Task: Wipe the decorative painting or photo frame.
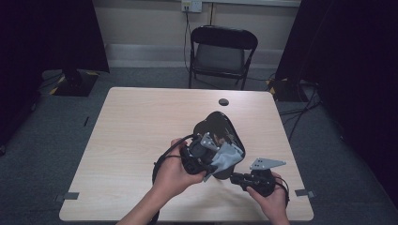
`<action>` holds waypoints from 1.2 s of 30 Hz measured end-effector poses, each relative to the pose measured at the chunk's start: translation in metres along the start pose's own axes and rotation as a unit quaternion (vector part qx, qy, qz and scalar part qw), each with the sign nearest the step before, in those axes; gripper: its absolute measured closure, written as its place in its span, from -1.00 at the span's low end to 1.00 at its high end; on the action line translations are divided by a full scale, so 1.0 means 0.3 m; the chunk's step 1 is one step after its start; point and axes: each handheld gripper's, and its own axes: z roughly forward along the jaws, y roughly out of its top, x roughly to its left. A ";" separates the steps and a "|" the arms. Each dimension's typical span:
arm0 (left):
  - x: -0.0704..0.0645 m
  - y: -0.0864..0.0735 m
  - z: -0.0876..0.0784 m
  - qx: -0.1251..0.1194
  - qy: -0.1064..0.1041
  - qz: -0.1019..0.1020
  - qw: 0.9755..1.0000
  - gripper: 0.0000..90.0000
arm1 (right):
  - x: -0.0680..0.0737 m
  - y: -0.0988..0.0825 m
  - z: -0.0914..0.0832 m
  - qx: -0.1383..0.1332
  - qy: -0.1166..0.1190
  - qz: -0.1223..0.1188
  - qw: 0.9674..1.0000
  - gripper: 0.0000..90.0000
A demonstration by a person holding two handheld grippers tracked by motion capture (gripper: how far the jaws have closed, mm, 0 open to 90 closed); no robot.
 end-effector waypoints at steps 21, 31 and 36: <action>-0.006 -0.069 0.137 0.046 -0.011 0.001 0.999 0.74 | 0.002 0.002 0.003 0.000 -0.002 -0.003 1.000 0.74; 0.014 -0.142 0.207 0.071 -0.018 -0.015 0.997 0.74 | -0.004 -0.002 -0.004 0.002 -0.004 -0.001 1.000 0.66; 0.022 -0.168 0.238 0.080 -0.021 -0.022 0.996 0.74 | -0.011 -0.006 -0.013 0.001 -0.006 -0.002 1.000 0.57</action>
